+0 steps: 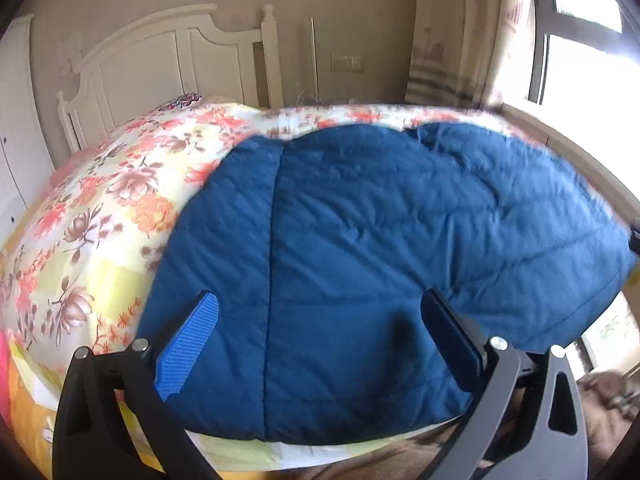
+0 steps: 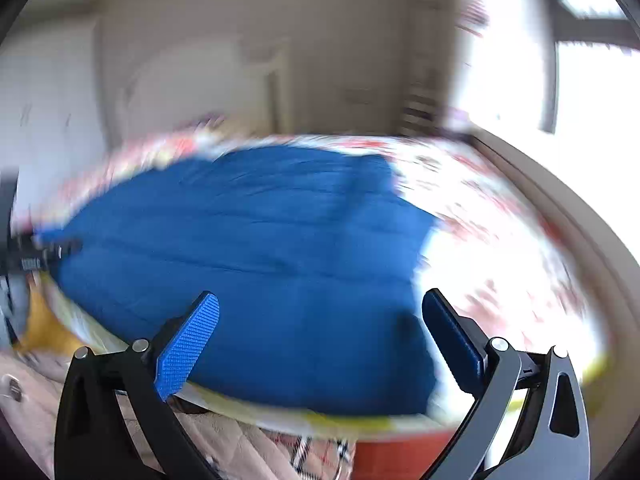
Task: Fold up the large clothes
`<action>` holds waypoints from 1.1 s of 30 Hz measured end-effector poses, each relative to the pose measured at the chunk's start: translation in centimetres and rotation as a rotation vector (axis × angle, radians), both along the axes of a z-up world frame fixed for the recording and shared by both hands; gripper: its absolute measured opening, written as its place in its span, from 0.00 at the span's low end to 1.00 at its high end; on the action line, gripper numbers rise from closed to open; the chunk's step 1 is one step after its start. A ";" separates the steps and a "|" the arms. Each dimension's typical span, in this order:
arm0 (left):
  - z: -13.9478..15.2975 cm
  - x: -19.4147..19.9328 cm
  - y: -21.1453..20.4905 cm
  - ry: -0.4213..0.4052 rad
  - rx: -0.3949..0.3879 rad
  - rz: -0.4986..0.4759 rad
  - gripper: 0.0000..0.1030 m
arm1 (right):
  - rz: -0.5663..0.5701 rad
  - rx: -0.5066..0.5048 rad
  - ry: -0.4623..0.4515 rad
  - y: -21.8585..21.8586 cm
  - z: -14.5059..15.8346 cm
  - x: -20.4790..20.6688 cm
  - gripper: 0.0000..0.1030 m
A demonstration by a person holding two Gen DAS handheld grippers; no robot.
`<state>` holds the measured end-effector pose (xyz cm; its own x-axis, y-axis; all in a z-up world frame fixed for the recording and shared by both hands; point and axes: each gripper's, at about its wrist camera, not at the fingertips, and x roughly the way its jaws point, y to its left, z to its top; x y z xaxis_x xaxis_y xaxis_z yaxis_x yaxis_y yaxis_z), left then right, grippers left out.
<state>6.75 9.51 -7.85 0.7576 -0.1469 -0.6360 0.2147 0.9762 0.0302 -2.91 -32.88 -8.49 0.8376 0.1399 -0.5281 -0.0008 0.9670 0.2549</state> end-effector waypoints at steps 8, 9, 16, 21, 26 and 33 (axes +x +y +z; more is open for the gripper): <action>5.3 4.9 -3.3 -0.118 0.016 -0.014 0.98 | 0.051 0.437 0.045 -3.9 -5.2 -4.2 0.75; 5.6 6.6 -4.0 -0.119 0.025 -0.007 0.98 | 0.080 0.435 0.042 -3.4 -5.1 -4.1 0.74; 1.4 16.1 -7.3 0.064 0.128 0.007 0.98 | 0.160 0.453 0.071 -1.5 -4.4 -1.1 0.74; -0.2 17.3 -7.2 0.148 0.116 0.006 0.98 | 0.174 0.482 0.062 -1.3 -4.5 1.2 0.76; -0.3 17.1 -7.0 0.144 0.115 0.006 0.98 | 0.116 0.527 0.099 -0.6 -3.8 4.9 0.84; -0.3 16.9 -7.0 0.125 0.118 0.011 0.98 | -0.051 0.515 0.166 1.5 -2.2 9.8 0.92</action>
